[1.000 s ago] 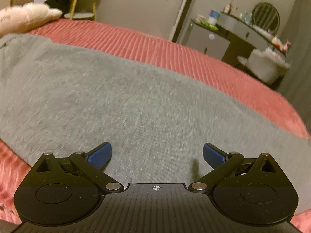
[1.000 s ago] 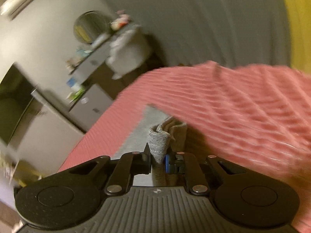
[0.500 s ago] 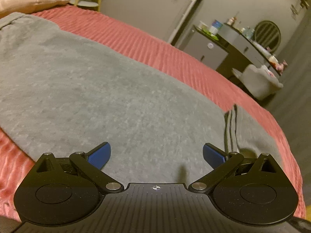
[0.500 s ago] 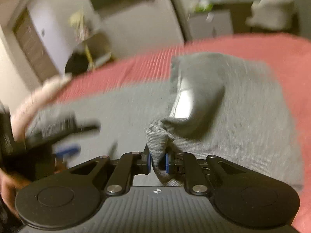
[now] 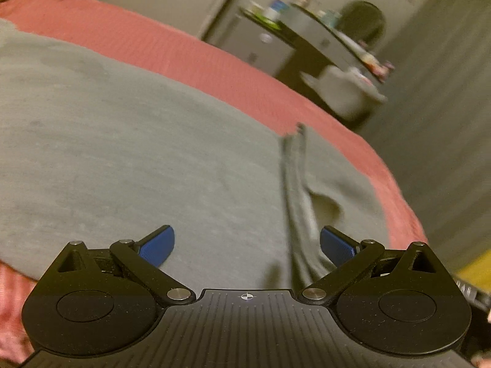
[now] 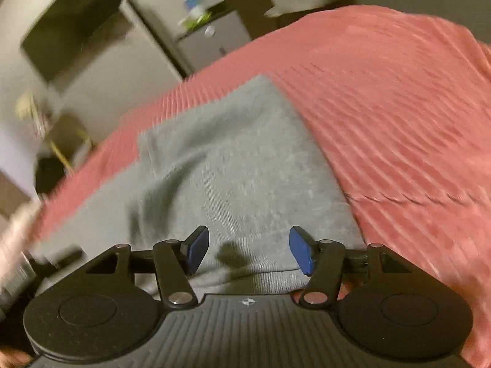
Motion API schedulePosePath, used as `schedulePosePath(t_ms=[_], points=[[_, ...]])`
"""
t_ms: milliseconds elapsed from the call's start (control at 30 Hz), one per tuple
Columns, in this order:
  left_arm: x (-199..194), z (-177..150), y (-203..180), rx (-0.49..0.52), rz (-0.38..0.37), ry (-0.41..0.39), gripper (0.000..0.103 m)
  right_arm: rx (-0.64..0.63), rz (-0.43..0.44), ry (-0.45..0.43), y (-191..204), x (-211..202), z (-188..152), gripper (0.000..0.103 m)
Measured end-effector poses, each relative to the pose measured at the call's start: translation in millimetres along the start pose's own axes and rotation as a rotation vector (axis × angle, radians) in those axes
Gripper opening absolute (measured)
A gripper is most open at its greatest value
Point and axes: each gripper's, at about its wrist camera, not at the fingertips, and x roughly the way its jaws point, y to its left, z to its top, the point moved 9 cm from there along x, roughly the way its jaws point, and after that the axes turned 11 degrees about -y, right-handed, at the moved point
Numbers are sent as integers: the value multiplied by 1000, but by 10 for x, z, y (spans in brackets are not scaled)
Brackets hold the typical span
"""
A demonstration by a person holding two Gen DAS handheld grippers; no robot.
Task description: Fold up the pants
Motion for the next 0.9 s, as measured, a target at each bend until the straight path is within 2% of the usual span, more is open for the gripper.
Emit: schedulePosePath(t_ms=[67,100,133,167,233,300,400,433,500,533,567,600,767,900], points=[[54,-45,-94,-21,-55,56,100,40,29,-31,-77,-141,74,87],[101,-73,-132,-40,-76,96,97,61,46,-39,-108,-191,92,90],[158,-105,-178,-69,-102,141,86,83,55,-39,-136,-207,106,93],[213,-134,-219,-96,-122,179,78,114,63,-31,-154,-187,83,94],[370,-198,-287,-147,-138,262,78,192,75,-6,-166,-109,56,95],[508,-256,-357,-195,-158,313,78,253,105,20,-197,-60,16,98],[672,-285,-444,-265,-164,349,77,281,117,23,-237,-1,-14,99],[713,-281,-492,-279,-173,351,77,287,120,22,-255,27,-26,99],[773,-322,-550,-272,-151,349,61,294,123,26,-307,86,-43,99],[805,-374,-567,-245,-118,355,29,296,126,25,-317,87,-51,99],[839,-417,-558,-217,-73,371,18,296,126,24,-322,112,-58,99],[853,-448,-546,-213,-50,373,17,298,127,22,-319,113,-54,99],[663,-303,-536,-220,-87,285,16,358,169,-6,-373,57,-3,99],[431,-157,-454,-149,-64,211,16,412,204,-17,-411,29,27,99]])
